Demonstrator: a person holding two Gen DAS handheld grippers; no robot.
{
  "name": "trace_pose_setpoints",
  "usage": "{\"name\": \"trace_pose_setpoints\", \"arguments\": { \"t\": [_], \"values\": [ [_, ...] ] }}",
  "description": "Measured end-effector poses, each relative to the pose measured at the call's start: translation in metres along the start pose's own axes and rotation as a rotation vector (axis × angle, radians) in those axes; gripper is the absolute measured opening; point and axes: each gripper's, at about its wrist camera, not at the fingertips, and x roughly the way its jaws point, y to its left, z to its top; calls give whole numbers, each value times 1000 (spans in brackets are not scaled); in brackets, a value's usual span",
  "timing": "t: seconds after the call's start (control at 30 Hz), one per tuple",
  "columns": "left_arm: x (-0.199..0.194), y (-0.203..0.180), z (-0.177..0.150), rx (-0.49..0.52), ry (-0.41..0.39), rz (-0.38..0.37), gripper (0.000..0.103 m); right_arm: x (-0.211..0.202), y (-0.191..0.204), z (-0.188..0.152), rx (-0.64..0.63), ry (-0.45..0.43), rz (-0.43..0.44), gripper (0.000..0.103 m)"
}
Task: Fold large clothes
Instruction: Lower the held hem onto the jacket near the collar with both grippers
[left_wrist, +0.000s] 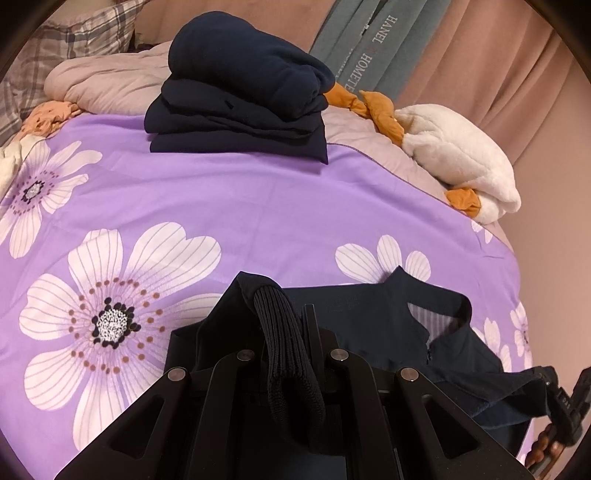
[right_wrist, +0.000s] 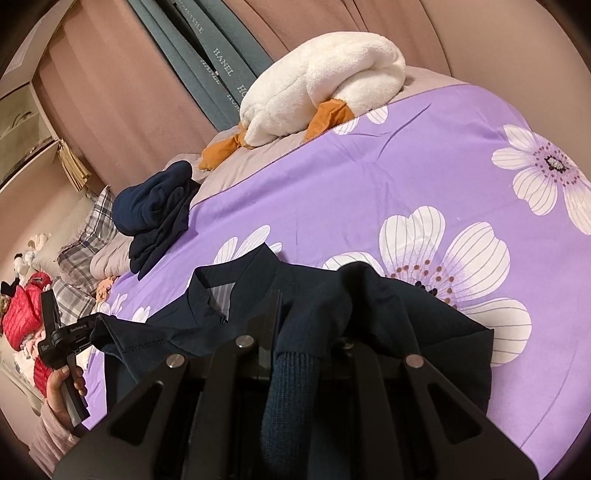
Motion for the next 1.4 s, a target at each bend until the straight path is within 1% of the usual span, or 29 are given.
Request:
{"name": "trace_pose_setpoints", "arguments": {
  "t": [0.17, 0.57, 0.83, 1.03, 1.2, 1.4],
  "values": [
    [4, 2, 1, -10, 8, -3, 7, 5, -3, 3, 14, 15, 3, 13],
    [17, 0, 12, 12, 21, 21, 8, 28, -6, 17, 56, 50, -8, 13],
    [30, 10, 17, -32, 50, 22, 9, 46, -6, 26, 72, 77, -20, 13],
    [36, 14, 19, -38, 68, 35, 10, 54, -4, 28, 63, 88, -29, 13],
    [40, 10, 23, -13, 78, 53, 11, 62, -6, 31, 69, 101, -36, 13],
    [44, 4, 24, 33, 82, 84, 12, 73, -15, 31, 114, 130, -46, 13]
  ]
}}
